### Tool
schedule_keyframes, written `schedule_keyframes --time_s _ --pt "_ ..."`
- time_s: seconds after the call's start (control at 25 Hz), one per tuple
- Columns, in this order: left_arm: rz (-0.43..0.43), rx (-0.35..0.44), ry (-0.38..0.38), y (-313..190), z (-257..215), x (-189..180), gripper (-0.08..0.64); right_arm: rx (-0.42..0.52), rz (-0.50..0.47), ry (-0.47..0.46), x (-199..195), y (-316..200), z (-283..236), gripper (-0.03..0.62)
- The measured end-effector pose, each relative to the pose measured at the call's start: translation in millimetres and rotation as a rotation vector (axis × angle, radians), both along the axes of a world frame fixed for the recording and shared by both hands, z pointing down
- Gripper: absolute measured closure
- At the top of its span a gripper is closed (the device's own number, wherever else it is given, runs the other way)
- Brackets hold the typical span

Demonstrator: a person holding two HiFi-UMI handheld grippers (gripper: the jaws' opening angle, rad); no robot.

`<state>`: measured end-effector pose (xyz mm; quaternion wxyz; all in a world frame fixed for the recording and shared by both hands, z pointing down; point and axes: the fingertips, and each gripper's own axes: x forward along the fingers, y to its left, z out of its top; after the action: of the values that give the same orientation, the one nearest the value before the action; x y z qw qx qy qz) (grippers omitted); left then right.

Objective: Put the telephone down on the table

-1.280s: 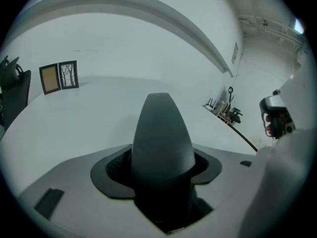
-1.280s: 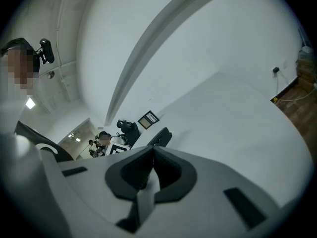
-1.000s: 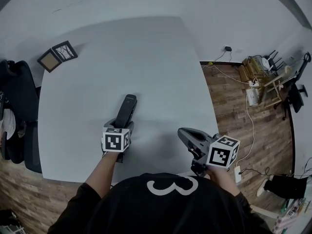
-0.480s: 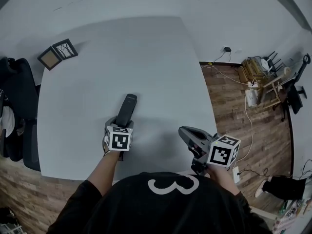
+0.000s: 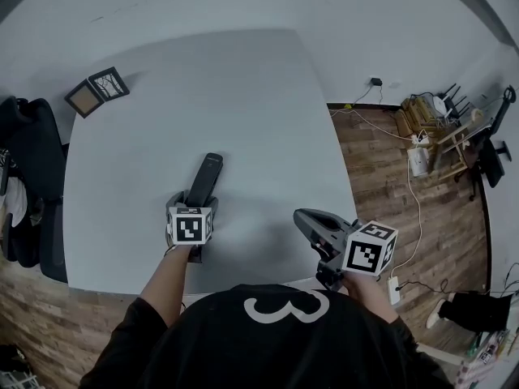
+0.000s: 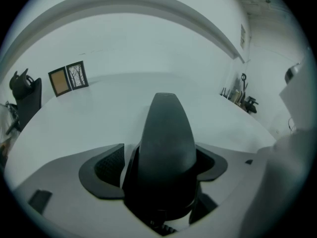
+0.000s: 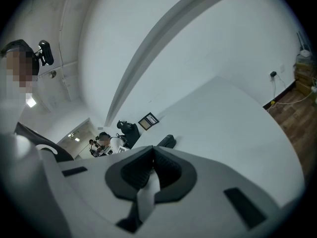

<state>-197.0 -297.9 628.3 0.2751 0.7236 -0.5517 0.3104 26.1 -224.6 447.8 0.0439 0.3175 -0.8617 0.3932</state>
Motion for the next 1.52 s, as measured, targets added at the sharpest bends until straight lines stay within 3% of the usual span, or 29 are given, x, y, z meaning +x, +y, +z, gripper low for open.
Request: schedule_keyframes --time_s 0.2,0.48,0.56,0.68,0.8,0.96,1.16,1.28,1.52 --pt "-0.085 0.039 0.092 14 -34 -9 0.162 0.046 -0.030 -0.005 1 13 -16 0.581" --pt "-0.196 0.167 0.352 58 -127 -1 0.167 0.102 -0.118 -0.048 6 39 -49 0.581" --pt "-0.177 0.216 0.410 77 -160 16 0.180 0.116 -0.148 -0.066 6 49 -57 0.582" --pt "-0.117 0.285 0.464 112 -206 48 0.306 0.142 -0.205 -0.088 5 69 -71 0.581" --pt "-0.014 0.342 0.529 149 -245 85 0.356 0.177 -0.265 -0.100 4 96 -84 0.581" --pt "0.109 0.388 0.531 198 -272 122 0.500 0.207 -0.322 -0.121 4 127 -93 0.582" --pt "0.249 0.385 0.547 250 -280 170 0.535 0.226 -0.357 -0.146 13 161 -99 0.582" --pt "0.252 0.385 0.533 269 -280 185 0.545 0.250 -0.378 -0.150 20 180 -103 0.583" --pt "0.218 0.379 0.577 292 -277 206 0.545 0.296 -0.402 -0.196 36 212 -115 0.583"
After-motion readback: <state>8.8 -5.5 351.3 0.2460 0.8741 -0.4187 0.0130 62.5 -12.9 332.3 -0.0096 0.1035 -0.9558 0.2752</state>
